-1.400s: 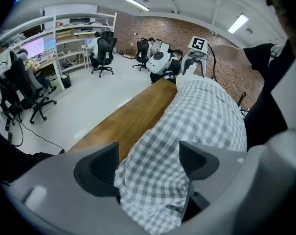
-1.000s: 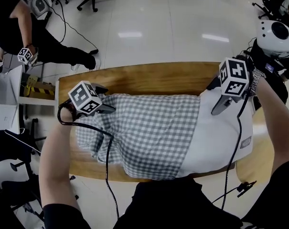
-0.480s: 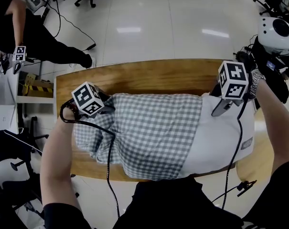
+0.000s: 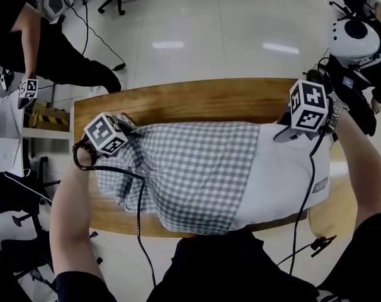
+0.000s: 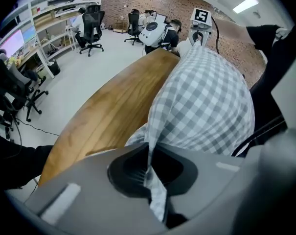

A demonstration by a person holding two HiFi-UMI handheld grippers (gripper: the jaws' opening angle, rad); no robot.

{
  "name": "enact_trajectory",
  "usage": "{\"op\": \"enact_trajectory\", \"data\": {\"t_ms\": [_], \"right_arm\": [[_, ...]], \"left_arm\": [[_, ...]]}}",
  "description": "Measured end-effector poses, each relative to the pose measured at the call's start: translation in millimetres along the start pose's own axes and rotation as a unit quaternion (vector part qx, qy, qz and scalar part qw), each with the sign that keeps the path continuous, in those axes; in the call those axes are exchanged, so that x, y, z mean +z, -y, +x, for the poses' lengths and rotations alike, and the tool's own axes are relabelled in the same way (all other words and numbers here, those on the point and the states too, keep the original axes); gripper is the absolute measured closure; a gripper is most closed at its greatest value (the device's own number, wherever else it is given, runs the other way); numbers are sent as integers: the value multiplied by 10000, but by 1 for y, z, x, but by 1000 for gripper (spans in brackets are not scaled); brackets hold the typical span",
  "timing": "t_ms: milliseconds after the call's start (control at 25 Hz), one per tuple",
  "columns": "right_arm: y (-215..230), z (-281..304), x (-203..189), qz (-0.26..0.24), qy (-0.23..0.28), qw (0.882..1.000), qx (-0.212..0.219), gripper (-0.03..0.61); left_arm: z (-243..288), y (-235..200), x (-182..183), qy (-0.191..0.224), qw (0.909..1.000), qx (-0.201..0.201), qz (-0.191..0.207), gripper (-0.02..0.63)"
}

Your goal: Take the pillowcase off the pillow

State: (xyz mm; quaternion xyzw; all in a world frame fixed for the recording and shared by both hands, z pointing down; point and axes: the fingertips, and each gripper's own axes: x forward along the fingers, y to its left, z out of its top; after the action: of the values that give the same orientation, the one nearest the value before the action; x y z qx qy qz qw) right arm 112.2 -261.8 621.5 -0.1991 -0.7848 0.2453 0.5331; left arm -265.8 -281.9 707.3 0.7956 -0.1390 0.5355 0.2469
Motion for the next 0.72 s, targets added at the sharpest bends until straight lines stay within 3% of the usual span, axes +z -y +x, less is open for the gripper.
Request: {"op": "enact_trajectory", "data": {"t_ms": [320,520,720], "right_arm": [[3,-21,-28,140,195,9993,-278,549],[6,-67,-40,216,166,9981,-557,551],[3,-91,-46,350,173,9949,-929,551]], "left_arm": [[-21,-1,-3,-128,9981,557,-231,607],[-69,-5,14,-47,9941,1040,-315,609],[-98,-2,-7,-42,9900,1244,-664,608]]}}
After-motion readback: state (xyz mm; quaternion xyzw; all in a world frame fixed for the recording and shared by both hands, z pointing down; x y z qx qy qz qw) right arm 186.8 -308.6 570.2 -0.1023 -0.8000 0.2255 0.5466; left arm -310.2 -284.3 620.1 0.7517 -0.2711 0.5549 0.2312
